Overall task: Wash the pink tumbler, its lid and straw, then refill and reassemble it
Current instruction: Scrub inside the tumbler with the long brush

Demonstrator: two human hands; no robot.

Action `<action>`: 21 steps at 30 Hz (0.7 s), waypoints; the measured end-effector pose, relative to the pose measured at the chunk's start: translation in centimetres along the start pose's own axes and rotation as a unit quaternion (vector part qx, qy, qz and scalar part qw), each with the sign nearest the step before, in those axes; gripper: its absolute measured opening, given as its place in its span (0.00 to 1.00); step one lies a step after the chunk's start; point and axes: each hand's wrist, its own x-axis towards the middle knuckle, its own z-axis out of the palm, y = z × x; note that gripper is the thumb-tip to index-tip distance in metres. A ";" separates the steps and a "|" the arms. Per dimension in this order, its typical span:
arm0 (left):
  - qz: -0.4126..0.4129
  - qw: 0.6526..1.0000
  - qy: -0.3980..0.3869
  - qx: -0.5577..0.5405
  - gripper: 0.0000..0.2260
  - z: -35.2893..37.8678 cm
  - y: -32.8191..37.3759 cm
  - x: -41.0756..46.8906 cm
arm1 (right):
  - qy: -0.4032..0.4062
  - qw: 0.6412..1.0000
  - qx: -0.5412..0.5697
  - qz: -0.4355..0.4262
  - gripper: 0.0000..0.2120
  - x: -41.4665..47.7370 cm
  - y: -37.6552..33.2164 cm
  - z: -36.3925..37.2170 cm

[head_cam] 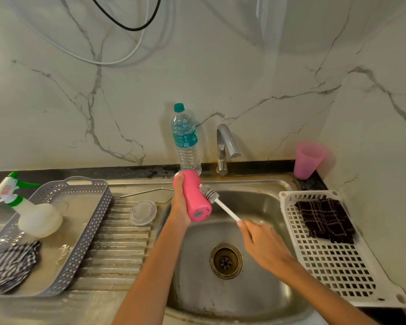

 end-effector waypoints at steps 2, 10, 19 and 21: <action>-0.011 0.999 -0.026 0.019 0.32 0.4 -1.0 -0.6 | 0.001 0.999 0.015 0.033 0.19 1.5 0.2 -0.3; -0.006 1.000 -0.012 0.006 0.26 0.3 -0.2 -0.4 | 0.016 1.000 -0.015 -0.022 0.17 0.3 -0.5 -0.2; -0.015 0.999 0.019 0.031 0.30 -0.4 -0.5 -0.1 | 0.006 0.998 -0.048 -0.043 0.15 -0.7 -0.2 -0.5; 0.002 0.997 0.022 0.071 0.36 0.3 -2.1 -0.5 | 0.024 0.997 -0.064 -0.019 0.17 1.1 -0.2 -0.9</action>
